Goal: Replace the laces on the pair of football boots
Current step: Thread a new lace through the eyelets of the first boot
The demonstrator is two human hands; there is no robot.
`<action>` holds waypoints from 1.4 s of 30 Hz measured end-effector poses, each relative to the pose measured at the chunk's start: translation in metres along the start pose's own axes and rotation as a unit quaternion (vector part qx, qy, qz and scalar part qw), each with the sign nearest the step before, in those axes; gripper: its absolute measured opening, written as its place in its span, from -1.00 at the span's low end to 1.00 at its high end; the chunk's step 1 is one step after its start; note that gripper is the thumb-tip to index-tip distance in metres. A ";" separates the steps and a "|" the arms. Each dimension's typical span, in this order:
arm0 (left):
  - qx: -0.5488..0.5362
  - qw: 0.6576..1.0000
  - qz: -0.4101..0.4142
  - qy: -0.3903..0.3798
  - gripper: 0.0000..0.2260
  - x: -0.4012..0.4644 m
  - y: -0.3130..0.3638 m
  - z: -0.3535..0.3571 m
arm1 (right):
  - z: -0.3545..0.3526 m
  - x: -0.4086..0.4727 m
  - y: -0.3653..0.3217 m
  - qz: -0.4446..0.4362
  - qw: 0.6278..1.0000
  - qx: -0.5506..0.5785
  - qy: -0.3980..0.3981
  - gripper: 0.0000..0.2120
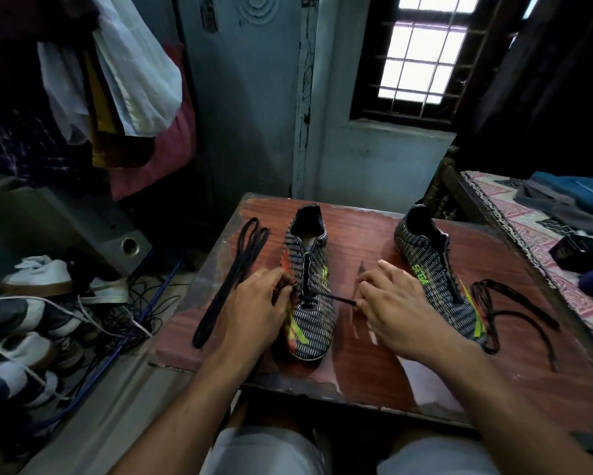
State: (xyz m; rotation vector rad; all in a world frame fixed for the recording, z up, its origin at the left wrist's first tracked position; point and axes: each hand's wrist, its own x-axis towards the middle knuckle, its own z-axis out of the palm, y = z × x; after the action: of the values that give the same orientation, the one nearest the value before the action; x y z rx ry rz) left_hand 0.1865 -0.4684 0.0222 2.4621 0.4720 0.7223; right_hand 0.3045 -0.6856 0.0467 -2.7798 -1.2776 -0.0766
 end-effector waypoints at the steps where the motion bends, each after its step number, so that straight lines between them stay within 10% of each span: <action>1: 0.002 1.000 -0.002 -0.003 -0.92 0.000 0.000 0.000 | -0.008 0.001 0.002 -0.008 1.000 0.008 0.000 -0.65; 4: 0.003 1.000 -0.008 -0.011 -0.91 0.001 -0.001 0.001 | -0.040 0.010 -0.001 0.018 0.978 0.209 -0.003 -0.73; 9: -0.003 1.000 -0.005 -0.014 -0.87 0.001 -0.003 0.000 | -0.092 0.018 -0.033 0.094 0.818 0.562 0.074 -0.64; 13: -0.043 0.999 0.000 -0.010 -0.82 0.002 -0.004 -0.002 | -0.128 0.026 -0.054 0.080 0.759 0.634 0.126 -0.62; 18: -0.218 0.961 0.111 0.128 -0.80 0.005 0.028 -0.040 | -0.152 0.024 -0.084 0.007 0.823 0.562 0.076 -0.60; 27: -0.483 0.869 0.111 0.006 -0.88 0.004 0.045 -0.074 | -0.148 0.024 -0.082 -0.068 0.938 0.333 0.069 -0.50; 34: -0.588 0.805 0.020 -0.079 -0.73 0.011 -0.019 -0.079 | -0.090 0.028 0.004 0.122 0.841 0.493 0.184 -0.56; 42: -0.393 0.913 0.044 -0.102 -0.69 0.013 0.030 -0.064 | -0.090 0.023 -0.052 -0.043 0.916 0.392 0.069 -0.51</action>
State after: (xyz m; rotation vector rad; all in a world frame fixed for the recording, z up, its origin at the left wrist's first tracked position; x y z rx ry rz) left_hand 0.1653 -0.4620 0.0907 1.7650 -0.0299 0.5347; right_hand 0.2795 -0.6431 0.1412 -1.9947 -1.0731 0.1918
